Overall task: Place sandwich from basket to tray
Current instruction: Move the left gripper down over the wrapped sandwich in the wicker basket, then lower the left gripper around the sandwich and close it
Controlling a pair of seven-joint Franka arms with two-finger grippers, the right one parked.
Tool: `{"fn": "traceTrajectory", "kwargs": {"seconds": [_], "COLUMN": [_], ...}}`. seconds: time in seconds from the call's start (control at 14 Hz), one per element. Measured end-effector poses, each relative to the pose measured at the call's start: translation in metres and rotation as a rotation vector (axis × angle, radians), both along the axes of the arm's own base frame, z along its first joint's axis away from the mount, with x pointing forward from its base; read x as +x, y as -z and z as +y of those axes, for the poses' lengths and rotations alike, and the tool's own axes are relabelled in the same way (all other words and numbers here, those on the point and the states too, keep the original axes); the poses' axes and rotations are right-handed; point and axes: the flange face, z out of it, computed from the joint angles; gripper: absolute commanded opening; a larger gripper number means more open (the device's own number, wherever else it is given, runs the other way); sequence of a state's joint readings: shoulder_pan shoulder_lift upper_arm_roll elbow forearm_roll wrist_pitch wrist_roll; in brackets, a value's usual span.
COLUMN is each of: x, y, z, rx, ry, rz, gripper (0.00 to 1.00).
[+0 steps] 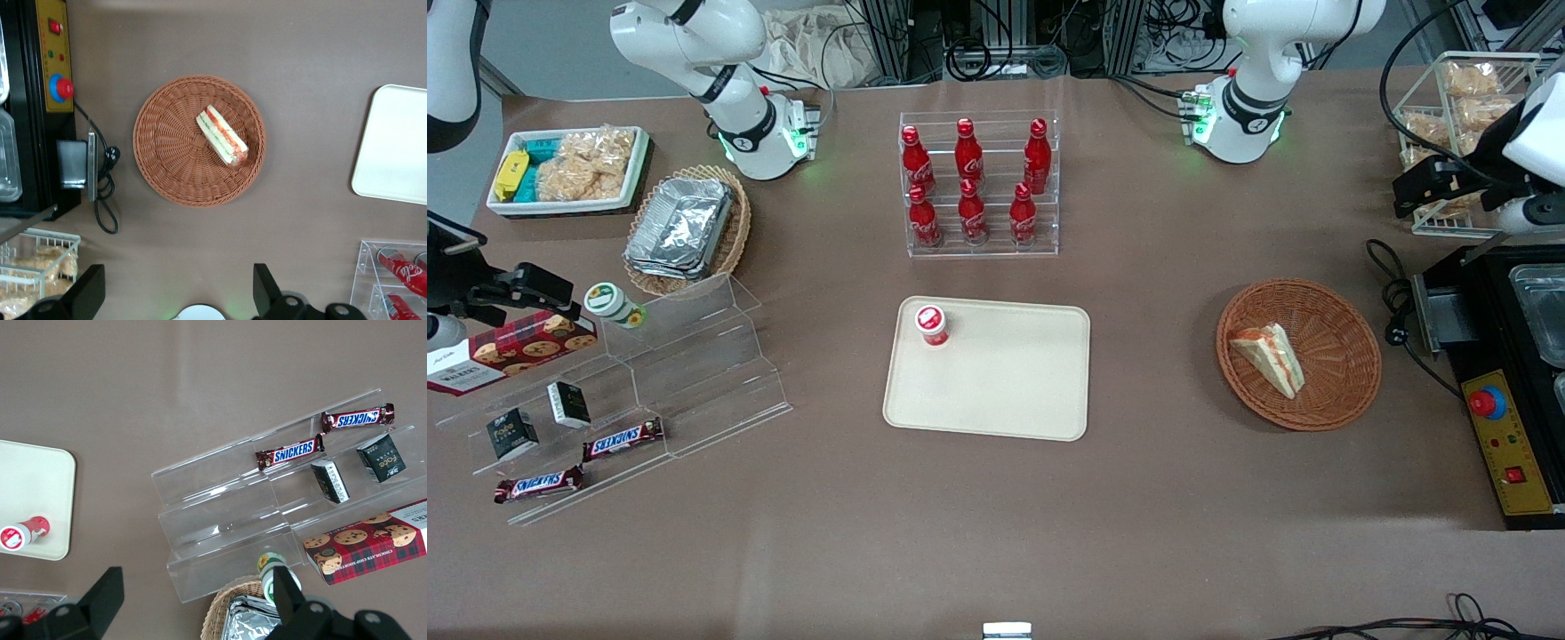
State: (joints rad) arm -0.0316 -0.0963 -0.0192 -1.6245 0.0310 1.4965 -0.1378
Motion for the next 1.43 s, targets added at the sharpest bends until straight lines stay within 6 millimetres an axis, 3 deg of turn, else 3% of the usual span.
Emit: {"fn": "traceTrajectory", "kwargs": {"seconds": [0.14, 0.36, 0.64, 0.86, 1.07, 1.21, 1.43], "x": [0.011, 0.043, 0.078, 0.082, 0.078, 0.071, 0.058], "y": [0.024, 0.081, 0.189, 0.267, 0.328, 0.358, 0.386], "z": [0.000, -0.004, -0.012, -0.017, -0.024, -0.030, -0.046], "rx": [0.007, 0.024, 0.034, 0.036, 0.034, 0.040, 0.045], "ry": [-0.117, -0.283, -0.485, -0.567, -0.604, -0.598, -0.575], "rz": [0.034, 0.080, 0.067, 0.062, 0.058, 0.076, 0.083], "gripper": [1.00, 1.00, 1.00, 1.00, 1.00, 1.00, 1.00]}}
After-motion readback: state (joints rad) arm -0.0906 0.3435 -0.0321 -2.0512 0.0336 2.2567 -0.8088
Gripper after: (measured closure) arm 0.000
